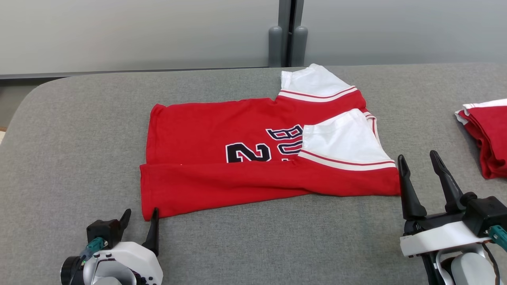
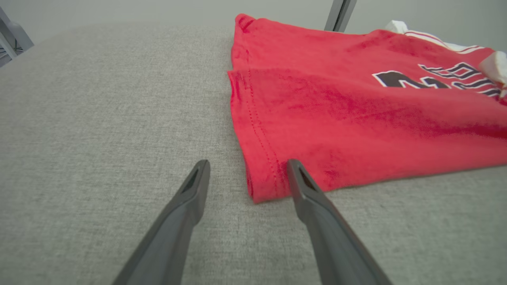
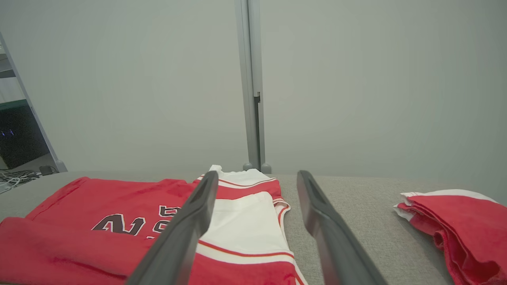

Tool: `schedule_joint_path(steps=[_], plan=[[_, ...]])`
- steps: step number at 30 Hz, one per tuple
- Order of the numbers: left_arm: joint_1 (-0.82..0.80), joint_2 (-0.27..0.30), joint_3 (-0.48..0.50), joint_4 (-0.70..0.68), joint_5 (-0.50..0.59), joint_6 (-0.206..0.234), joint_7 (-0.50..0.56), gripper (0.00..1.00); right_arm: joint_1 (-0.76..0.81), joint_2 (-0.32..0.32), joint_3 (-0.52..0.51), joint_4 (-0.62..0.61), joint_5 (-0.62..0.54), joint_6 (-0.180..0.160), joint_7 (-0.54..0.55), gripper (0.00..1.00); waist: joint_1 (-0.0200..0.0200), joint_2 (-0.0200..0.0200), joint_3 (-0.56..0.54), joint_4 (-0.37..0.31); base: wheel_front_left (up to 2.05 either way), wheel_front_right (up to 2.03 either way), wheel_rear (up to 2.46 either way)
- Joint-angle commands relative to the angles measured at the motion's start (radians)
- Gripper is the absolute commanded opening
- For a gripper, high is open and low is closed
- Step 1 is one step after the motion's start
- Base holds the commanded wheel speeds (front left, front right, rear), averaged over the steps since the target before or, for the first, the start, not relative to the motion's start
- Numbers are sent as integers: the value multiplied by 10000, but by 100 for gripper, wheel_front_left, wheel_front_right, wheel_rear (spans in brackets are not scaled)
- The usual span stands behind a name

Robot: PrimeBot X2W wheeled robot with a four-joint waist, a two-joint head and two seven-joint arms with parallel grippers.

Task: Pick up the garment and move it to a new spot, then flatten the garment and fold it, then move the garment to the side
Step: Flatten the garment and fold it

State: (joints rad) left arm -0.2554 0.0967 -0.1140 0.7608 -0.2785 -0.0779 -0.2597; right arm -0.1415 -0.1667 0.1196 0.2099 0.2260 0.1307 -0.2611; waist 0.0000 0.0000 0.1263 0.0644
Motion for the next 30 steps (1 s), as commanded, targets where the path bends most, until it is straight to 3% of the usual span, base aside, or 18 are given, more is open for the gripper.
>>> schedule_joint_path(steps=[1, 15, 16, 17, 18, 23, 30], plan=[[-304, 123, -51, 307, 132, 104, -20, 100, 27, 11, 5, -43, -27, 0, -54, 100, 0, 0, 40, -80, 0, 0, 0], [-1087, 212, -517, 2354, 183, -199, 15, 100, 35, 280, -621, -85, -120, 0, -55, 100, 0, 0, 167, -276, 0, 0, 0], [-1119, 190, -593, 2456, 189, -259, 17, 48, 36, 302, -668, -25, -143, 0, -55, 100, 0, 0, 172, -273, 0, 0, 0], [-1157, 164, -682, 2552, 192, -299, 21, 7, 30, 317, -716, 75, -197, 0, -53, 100, 0, 0, 181, -267, 0, 0, 0], [-1211, 144, -745, 2616, 171, -362, 23, 0, 15, 329, -777, 192, -240, 0, -55, 100, 0, 0, 199, -253, 0, 0, 0], [-1582, 220, -759, 2357, 84, -405, -8, 0, -237, 386, -983, 834, -193, 0, -55, 100, 0, 0, 311, -97, 0, 0, 0], [-1468, 342, -592, 889, 241, -390, -45, 0, -938, 256, -894, 2803, 50, 0, 413, 100, 0, 0, 531, 274, 0, 0, 0]])
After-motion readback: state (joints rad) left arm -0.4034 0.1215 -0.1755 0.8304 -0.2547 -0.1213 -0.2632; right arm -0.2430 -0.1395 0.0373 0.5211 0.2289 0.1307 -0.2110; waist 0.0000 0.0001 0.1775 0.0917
